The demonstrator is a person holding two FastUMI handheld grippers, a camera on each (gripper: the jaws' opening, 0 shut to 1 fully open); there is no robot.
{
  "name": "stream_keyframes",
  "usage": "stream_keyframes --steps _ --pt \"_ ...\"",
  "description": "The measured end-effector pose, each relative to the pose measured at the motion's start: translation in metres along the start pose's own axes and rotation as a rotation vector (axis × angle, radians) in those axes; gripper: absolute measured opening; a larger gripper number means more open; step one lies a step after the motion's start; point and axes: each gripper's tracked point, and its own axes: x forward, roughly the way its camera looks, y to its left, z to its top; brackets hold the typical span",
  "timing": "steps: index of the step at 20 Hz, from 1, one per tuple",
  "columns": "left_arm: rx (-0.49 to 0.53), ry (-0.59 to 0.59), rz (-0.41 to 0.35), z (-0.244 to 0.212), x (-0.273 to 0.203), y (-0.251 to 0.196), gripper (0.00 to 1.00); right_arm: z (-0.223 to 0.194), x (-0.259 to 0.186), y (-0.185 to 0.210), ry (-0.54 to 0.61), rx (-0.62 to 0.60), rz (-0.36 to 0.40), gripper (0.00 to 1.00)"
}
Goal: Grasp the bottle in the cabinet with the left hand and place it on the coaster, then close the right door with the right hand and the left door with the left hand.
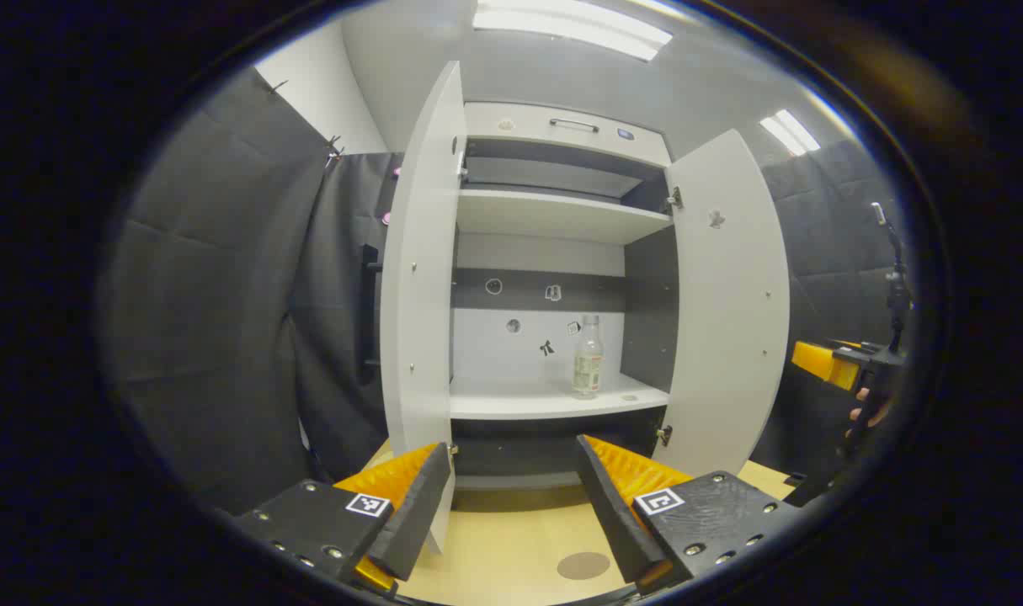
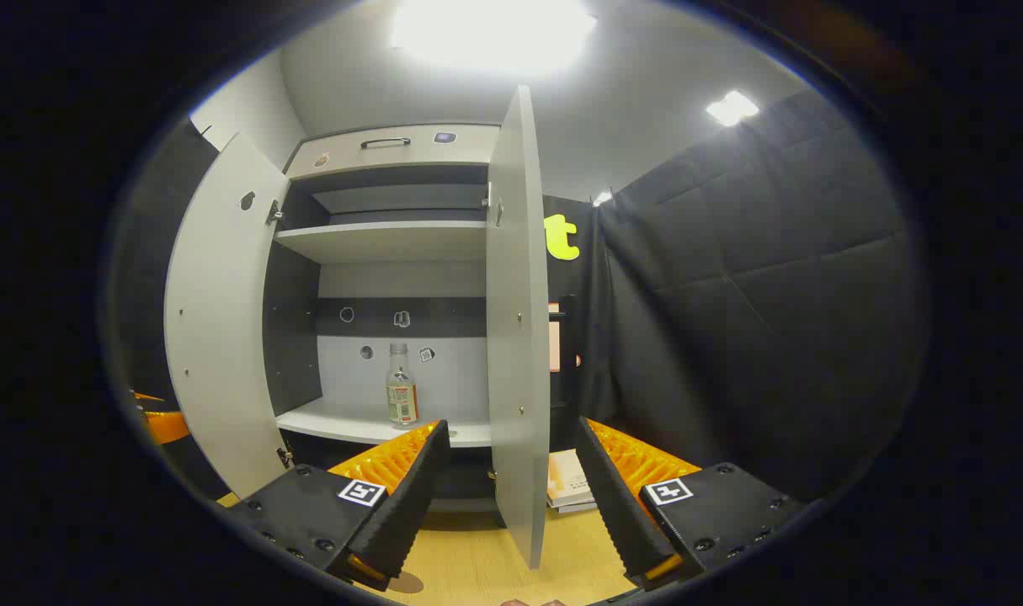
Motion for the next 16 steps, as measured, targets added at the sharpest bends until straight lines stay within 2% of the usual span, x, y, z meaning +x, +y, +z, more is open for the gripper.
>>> stream_keyframes --steps 1,7,9,12,16 --pt "0.000 0.000 0.000 -0.001 -0.001 -0.001 0.89 0.000 -0.002 -0.002 0.004 0.004 -0.002 0.96" --pt "-0.027 0.004 -0.010 0.001 -0.001 -0.006 0.89 0.001 -0.010 -0.020 0.015 0.017 -0.025 0.96" --pt "-0.026 0.012 -0.034 0.000 -0.001 -0.011 0.91 0.000 -0.011 -0.025 0.019 0.011 -0.033 0.96" --pt "-0.030 -0.013 -0.044 0.008 -0.001 -0.010 0.88 0.003 -0.012 -0.030 0.014 0.014 -0.047 0.96" --pt "-0.031 -0.020 -0.054 0.012 0.003 -0.012 0.91 0.003 -0.005 -0.040 0.021 0.034 -0.080 0.96"
